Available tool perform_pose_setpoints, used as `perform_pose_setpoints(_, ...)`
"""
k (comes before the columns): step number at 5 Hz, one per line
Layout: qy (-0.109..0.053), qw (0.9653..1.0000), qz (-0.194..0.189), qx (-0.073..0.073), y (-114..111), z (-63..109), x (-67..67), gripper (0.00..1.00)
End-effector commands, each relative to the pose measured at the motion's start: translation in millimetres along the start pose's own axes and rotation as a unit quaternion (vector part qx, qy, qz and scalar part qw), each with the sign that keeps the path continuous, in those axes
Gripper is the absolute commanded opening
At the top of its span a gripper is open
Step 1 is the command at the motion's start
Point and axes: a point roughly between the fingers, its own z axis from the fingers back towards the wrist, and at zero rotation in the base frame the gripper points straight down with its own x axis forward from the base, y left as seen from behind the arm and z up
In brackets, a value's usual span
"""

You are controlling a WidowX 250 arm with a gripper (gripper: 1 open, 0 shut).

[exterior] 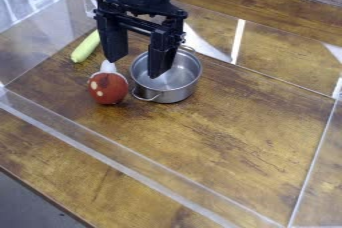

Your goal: Move the green spoon to the right

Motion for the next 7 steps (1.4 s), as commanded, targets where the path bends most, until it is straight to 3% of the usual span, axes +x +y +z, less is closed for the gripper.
perform_pose_setpoints(1, 0.009, 0.9997, 0.022, -0.002, 5.2, -9.2, 1.8, 1.00)
perform_pose_setpoints(2, 0.004, 0.9988, 0.048, -0.003, 22.1, -12.7, 6.1, 1.00)
perform_pose_setpoints(3, -0.023, 0.9970, 0.074, -0.001, 56.5, 0.1, 11.4, 1.00)
perform_pose_setpoints(4, -0.051, 0.9942, 0.095, 0.001, 92.6, 10.7, 17.2, 0.00)
perform_pose_setpoints(5, -0.082, 0.9905, 0.110, 0.000, 122.9, 15.2, 18.7, 1.00)
perform_pose_setpoints(7, -0.097, 0.9912, 0.088, -0.022, 154.7, -9.3, 36.4, 1.00)
